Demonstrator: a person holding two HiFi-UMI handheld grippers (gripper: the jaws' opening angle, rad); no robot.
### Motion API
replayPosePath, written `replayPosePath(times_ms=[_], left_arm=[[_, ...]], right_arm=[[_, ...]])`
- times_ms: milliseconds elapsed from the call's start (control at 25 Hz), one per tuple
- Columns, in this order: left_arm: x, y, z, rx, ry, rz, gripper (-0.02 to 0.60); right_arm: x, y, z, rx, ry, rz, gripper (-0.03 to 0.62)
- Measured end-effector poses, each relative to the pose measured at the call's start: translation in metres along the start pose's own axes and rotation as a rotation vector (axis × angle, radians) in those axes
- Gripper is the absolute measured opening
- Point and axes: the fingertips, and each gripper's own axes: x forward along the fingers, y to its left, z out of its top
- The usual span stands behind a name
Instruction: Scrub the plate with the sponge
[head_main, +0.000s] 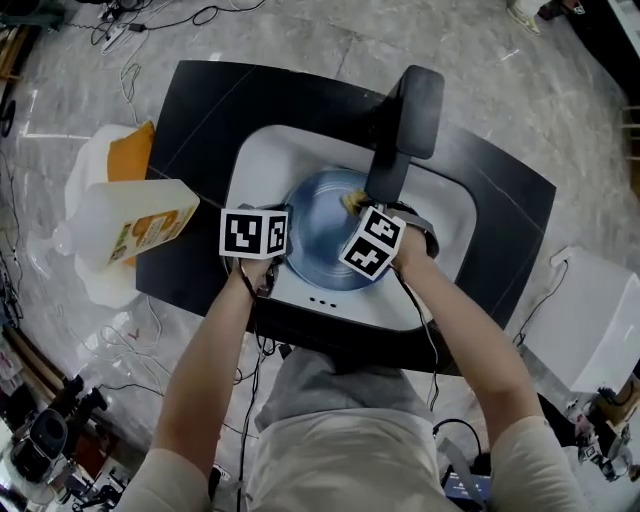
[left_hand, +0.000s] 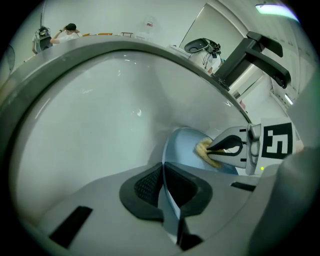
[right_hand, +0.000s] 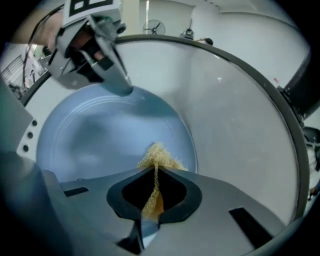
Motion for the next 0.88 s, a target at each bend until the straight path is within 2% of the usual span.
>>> replayPosePath(times_ms=[120,320,400,520,680,800,880], left_arm=[[0.0,0.0,0.004,0.007,-0.008,0.002,0.026],[0.001,-0.004,0.004,0.006,0.003,-0.02,0.026],[0.001,-0.005,0.004,0.016,0.013,-0.013,0.027],[0.0,-0.005,0.002,0.022,0.027,-0.007,0.027],[-0.004,-0.005,0.004,0.027,0.025,-0.031,0.028],[-0.008,-0.003,0.004,0.016,0.018,-0.05,0.029],[-0.011,-0.003,0.003,0.009,0.016,-0.056,0.029]], right_arm=[[-0.013,0.022,-0.027,-0.1,0.067,0.082,0.044],[-0.041,0.082,-0.037,-0.148,0.044,0.262,0.044],[-0.048,0.103,-0.025,-0.132,0.004,0.344,0.046],[-0.054,0.124,0.002,-0.041,-0.104,0.452,0.046],[-0.048,0.121,0.039,0.006,-0.231,0.448,0.046],[-0.039,0.103,0.063,0.102,-0.309,0.427,0.046],[-0.032,0.084,0.075,0.162,-0.344,0.383,0.046]])
